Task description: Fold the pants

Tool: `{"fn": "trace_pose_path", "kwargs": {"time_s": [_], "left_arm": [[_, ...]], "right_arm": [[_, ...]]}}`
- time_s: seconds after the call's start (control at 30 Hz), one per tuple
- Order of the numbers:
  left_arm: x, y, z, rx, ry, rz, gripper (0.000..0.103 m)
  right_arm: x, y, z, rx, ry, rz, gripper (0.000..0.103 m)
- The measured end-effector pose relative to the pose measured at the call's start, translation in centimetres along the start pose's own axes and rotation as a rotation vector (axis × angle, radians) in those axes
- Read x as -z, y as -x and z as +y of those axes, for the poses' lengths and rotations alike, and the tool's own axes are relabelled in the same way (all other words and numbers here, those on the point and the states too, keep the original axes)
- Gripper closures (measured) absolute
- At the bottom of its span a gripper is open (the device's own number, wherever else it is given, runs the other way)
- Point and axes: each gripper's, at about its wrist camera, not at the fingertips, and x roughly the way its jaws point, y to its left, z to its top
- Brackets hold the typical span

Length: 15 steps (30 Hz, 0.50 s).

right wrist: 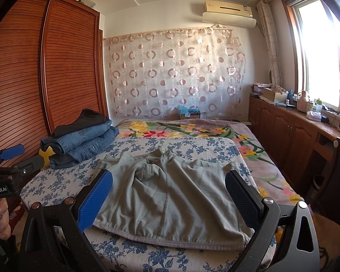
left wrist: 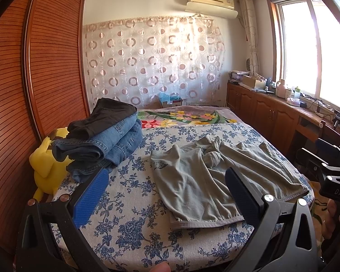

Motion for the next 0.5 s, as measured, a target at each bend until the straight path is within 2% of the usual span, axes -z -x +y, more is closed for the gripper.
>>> {"fn": "trace_pose_path", "kwargs": {"time_s": [0.3, 0.5], "left_arm": [[-0.3, -0.2, -0.2, 0.014, -0.002, 0.013, 0.0], [0.9, -1.8, 0.2, 0.029, -0.007, 0.062, 0.0]], "right_arm": [[0.1, -0.1, 0.0, -0.002, 0.002, 0.008, 0.003], [0.3, -0.3, -0.4, -0.005, 0.005, 0.026, 0.003]]}}
